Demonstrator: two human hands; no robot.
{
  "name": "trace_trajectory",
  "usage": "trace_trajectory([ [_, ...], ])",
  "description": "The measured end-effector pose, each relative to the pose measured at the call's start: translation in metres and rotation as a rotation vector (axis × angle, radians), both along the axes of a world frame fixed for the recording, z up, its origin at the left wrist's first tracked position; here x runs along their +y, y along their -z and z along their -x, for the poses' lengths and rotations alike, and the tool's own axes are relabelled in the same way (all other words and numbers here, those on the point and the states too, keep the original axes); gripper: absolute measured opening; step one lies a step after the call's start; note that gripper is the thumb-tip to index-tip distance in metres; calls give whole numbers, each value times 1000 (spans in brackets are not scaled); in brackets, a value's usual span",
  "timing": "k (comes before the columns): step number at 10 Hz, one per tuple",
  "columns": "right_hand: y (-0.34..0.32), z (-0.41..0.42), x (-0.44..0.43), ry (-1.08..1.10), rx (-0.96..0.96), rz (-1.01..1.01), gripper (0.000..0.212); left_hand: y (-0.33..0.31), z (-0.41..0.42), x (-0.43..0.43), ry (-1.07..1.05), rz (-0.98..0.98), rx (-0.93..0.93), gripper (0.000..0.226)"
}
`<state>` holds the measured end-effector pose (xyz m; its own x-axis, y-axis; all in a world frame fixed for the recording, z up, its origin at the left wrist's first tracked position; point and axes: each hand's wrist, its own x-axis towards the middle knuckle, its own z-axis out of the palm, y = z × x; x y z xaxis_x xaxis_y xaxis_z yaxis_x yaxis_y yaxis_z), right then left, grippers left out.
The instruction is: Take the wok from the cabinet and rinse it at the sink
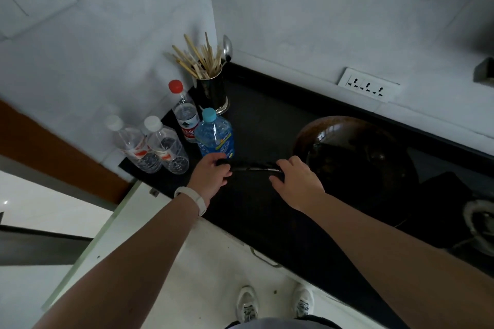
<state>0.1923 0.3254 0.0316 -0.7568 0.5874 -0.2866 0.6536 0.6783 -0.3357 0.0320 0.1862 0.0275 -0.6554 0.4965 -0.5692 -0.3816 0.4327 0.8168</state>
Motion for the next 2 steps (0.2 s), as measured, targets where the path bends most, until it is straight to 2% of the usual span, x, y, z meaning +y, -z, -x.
trace_trajectory([
  [1,-10,-10,0,-10,-8,-18,57,-8,3,-11,95,80,273,25],
  [2,-21,-18,-2,-25,16,-56,58,-19,3,-21,204,124,480,33],
])
